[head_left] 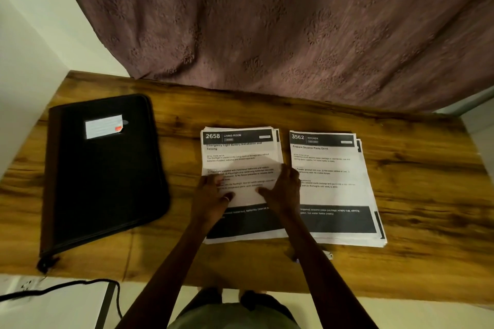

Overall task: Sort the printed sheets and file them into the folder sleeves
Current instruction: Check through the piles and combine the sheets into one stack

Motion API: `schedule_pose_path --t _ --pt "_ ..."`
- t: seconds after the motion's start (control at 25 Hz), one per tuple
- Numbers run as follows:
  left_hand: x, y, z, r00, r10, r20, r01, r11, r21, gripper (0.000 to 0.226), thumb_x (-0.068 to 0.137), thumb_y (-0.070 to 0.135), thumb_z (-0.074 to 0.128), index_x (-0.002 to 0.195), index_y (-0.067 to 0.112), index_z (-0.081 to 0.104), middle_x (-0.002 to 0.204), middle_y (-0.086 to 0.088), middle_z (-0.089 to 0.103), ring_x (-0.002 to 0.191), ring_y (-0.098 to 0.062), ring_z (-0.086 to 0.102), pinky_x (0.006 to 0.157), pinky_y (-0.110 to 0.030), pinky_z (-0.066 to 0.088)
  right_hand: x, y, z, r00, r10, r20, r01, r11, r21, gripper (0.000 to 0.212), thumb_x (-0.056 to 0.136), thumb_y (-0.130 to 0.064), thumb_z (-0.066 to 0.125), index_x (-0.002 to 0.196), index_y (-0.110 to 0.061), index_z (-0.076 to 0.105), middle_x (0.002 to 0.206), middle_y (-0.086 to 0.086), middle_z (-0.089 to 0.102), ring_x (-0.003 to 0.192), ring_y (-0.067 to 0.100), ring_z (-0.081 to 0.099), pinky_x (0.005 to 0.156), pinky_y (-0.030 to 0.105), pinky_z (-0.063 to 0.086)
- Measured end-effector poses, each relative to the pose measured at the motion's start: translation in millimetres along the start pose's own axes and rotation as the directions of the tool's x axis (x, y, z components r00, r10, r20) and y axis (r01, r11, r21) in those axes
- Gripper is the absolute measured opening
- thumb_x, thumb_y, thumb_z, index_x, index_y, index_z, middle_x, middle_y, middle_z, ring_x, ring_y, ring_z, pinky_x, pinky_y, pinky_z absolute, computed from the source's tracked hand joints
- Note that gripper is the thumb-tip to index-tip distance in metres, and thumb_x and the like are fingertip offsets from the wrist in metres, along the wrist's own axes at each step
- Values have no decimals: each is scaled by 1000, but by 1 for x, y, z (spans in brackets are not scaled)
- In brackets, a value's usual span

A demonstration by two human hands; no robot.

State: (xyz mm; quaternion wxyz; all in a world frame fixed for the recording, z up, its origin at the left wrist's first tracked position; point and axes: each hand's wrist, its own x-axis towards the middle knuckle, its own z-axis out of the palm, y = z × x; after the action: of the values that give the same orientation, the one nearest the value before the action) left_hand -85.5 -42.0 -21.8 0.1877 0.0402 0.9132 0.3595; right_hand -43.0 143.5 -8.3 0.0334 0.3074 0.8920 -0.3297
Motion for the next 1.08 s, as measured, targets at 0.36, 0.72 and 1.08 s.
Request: schedule_pose_path --t 0.36,0.72,1.08 --pt "4 -1 -2 1000 -7 -4 7 998 -67 52 82 21 80 125 15 53 129 -8 56 114 -25 61 90 -37 58 17 25 -18 982 173 69 -185 947 262 26 80 -26 79 102 -16 68 108 3 73 99 21 70 93 42 55" --pt "-9 12 -12 980 -63 -187 11 964 -267 48 90 23 73 131 9 53 134 -9 57 119 -24 59 79 -17 45 1 21 -43 983 32 -183 10 974 225 13 93 -23 65 102 -14 63 105 2 70 93 17 67 69 13 48" --pt "-19 9 -51 983 -124 137 184 595 -783 30 89 25 71 118 17 65 110 -3 75 94 -23 74 72 -35 61 -15 7 -61 997 44 70 -79 742 666 8 95 -22 63 101 -27 61 109 -3 67 101 18 66 86 34 55"
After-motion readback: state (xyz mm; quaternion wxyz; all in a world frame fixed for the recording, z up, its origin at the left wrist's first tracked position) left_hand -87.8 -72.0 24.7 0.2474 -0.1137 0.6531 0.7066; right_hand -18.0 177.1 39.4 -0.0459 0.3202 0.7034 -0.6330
